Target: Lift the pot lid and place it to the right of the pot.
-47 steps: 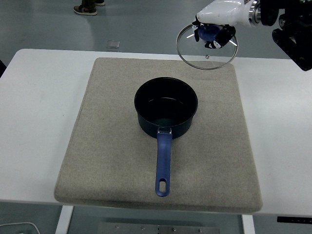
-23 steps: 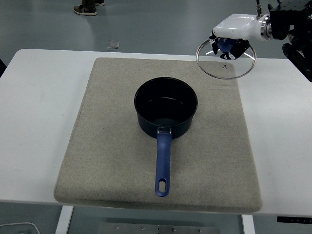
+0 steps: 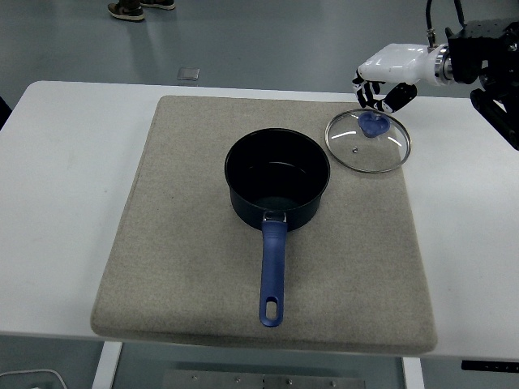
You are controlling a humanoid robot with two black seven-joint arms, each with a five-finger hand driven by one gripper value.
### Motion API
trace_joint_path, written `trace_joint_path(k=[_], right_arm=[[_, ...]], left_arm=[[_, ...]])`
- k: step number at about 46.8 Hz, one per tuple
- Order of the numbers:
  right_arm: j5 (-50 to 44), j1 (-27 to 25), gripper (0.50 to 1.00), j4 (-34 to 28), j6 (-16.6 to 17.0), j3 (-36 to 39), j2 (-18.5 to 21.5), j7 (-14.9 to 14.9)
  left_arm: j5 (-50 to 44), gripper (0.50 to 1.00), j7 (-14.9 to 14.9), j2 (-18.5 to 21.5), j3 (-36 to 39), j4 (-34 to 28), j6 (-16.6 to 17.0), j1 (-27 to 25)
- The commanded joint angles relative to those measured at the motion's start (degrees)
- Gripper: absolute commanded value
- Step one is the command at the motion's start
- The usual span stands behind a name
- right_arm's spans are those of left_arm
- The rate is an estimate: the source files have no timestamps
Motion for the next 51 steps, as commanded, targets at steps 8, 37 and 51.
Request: trace_joint_path(k=[8, 37, 51], right_arm=[[0.0, 0.0, 0.500, -0.1, -0.1, -0.1, 0.4, 0.0], [0.1, -4.5, 0.500, -0.2, -1.9, 0.0, -0.1, 0.0], [2.2, -4.6, 0.500, -0.2, -2.6, 0.1, -0.6, 0.0]], left_arm=[[0.0, 1.000, 0.0, 0.0, 0.0, 0.0, 0.0, 0.0], [0.0, 1.000, 0.0, 0.0, -0.1, 0.0, -0.1, 0.0], [0.0, 1.000, 0.0, 0.0, -0.1, 0.0, 0.0, 0.0]])
